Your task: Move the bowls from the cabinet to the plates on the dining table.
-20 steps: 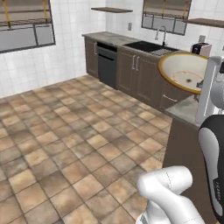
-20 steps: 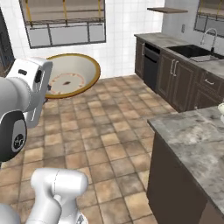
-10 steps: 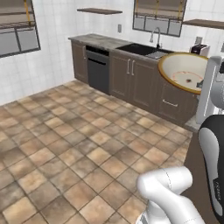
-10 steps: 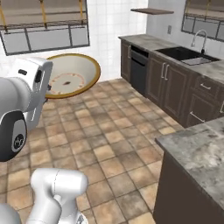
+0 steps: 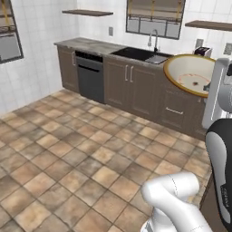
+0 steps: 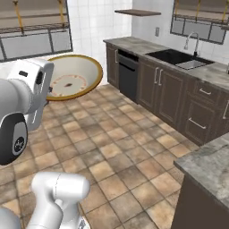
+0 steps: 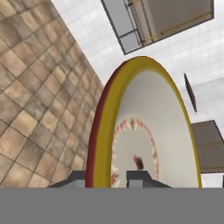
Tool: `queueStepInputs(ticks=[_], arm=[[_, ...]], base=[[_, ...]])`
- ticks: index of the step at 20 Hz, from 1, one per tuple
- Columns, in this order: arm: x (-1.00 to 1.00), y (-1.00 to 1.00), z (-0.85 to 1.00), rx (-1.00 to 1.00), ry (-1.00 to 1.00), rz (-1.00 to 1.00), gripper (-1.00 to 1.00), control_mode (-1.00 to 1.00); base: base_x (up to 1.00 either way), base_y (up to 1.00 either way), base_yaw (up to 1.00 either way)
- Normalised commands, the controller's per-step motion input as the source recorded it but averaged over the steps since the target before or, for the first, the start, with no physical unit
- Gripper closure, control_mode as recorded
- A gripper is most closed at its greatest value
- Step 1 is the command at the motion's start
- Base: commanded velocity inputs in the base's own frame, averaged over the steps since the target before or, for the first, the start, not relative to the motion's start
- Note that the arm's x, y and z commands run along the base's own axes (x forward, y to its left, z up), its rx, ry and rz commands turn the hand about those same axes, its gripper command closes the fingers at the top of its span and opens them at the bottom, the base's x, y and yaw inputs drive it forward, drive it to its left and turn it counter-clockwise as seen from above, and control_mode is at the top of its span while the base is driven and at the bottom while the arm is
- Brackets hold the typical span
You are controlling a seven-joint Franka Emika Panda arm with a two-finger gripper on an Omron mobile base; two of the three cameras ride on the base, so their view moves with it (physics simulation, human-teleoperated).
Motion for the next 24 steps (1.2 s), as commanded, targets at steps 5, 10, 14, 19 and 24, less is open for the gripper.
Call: queueStepInputs(ticks=[5, 10, 14, 19, 24], arm=[[0.0, 0.0, 0.0, 0.0, 0.0, 0.0, 1.0, 1.0], [0.0, 0.0, 0.0, 0.0, 0.0, 0.0, 1.0, 1.0], [0.0, 0.0, 0.0, 0.0, 0.0, 0.0, 1.0, 1.0], [0.0, 0.0, 0.0, 0.0, 0.0, 0.0, 1.0, 1.0], [0.0, 0.0, 0.0, 0.0, 0.0, 0.0, 1.0, 1.0]], base=[[0.61, 0.4, -0.31], [0.58, 0.4, -0.32], [0.53, 0.37, -0.33], [0.48, 0.31, -0.34], [0.47, 0.29, -0.35]])
